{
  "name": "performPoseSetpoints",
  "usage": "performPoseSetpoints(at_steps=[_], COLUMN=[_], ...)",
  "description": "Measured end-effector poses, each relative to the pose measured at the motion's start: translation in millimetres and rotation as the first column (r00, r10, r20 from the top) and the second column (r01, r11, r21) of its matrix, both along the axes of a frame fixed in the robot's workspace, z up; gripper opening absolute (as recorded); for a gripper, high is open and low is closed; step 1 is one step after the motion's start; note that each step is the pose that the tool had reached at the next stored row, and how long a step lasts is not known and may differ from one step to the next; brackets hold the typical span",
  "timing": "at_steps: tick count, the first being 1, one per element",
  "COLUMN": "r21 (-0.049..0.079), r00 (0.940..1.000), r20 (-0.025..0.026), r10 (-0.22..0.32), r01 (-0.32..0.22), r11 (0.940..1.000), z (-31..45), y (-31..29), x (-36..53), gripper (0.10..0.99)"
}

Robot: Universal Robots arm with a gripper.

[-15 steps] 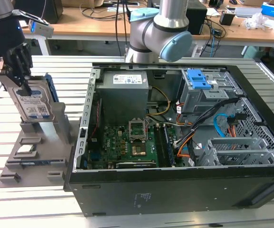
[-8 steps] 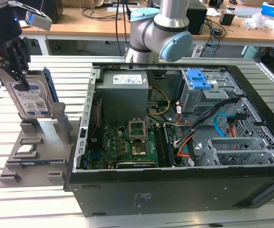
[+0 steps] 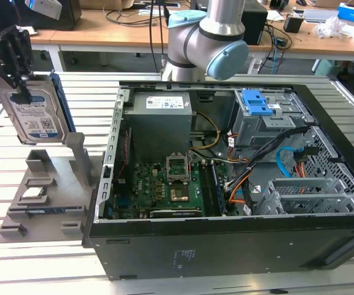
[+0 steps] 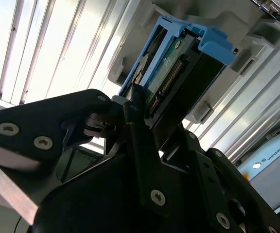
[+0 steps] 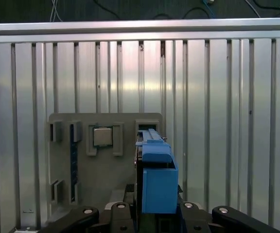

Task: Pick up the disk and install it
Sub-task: 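Pick up the disk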

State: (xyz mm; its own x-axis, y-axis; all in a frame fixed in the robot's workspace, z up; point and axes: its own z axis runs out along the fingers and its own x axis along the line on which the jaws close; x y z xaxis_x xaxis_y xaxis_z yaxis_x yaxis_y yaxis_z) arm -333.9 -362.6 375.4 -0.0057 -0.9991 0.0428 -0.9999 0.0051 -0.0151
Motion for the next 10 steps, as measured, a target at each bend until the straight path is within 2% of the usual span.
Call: performPoseSetpoints(at_steps=[5,7,10], r21=[0.000,0.000,0.000], r00=[1.0000,1.0000,1.0000], r20=[0.0000,0.0000,0.0000], r10=[0.000,0.000,0.000], r01=[0.000,0.000,0.000], r11=[1.0000,1.0000,1.0000], z=[10.0,18.2,25.4], y=[0.0,0.0,0.0], x=[0.0,0.1,0.1], gripper=[0.361,0.361,0.361])
